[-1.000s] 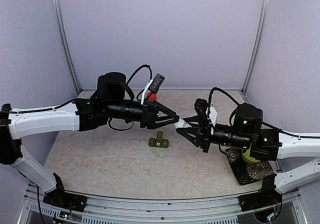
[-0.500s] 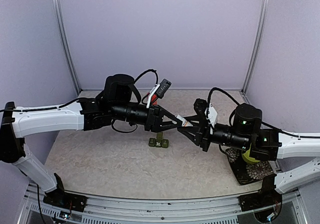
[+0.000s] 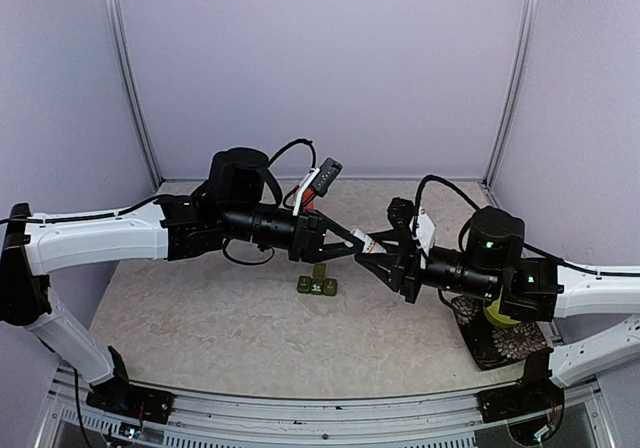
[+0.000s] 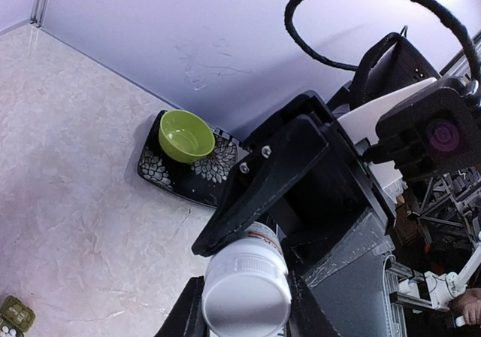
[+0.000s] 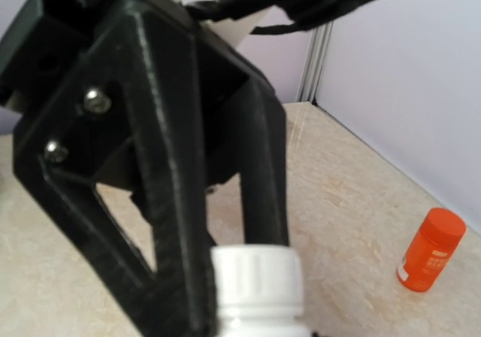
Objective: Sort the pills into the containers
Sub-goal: Pass from the right arm to the left, then place the pill bottle at the center of the board.
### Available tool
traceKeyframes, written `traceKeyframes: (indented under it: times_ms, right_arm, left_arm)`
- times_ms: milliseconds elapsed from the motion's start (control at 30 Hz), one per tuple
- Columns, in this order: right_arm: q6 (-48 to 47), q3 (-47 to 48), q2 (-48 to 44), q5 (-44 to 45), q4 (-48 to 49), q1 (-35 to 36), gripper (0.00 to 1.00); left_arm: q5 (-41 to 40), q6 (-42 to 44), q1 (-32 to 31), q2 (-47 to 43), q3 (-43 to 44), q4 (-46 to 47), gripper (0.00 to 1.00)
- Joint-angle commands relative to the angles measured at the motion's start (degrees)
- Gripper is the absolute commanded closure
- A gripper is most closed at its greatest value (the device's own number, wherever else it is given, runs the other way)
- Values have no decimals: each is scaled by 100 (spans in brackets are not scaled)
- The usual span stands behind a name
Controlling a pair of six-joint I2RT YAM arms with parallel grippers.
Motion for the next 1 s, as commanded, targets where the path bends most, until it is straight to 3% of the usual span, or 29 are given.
traceKeyframes:
  times_ms: [0, 100, 233, 467, 733, 967]
  right_arm:
    - [-18, -47, -89, 233, 99, 15, 45]
    - [-61, -142, -176, 505, 105, 7, 18]
    - [-32, -228, -204, 851, 41, -35, 3]
    - [131, -384, -310, 1164, 46, -151, 0]
    - [187, -441, -343, 1252, 38, -178, 0]
    - [193, -444, -259, 1250, 47, -187, 0]
  left_arm:
    - [-484, -138, 162, 68, 310, -277, 90]
    - [-1022, -277, 319, 70, 467, -731, 91]
    - [-2085, -386, 508, 84, 639, -1427, 90]
    - [-3142, -805, 1113, 278, 654, -2239, 87]
    - [-4095, -760, 1515, 666, 627, -2535, 87]
    - [-4087, -657, 1945, 1272, 674, -2591, 88]
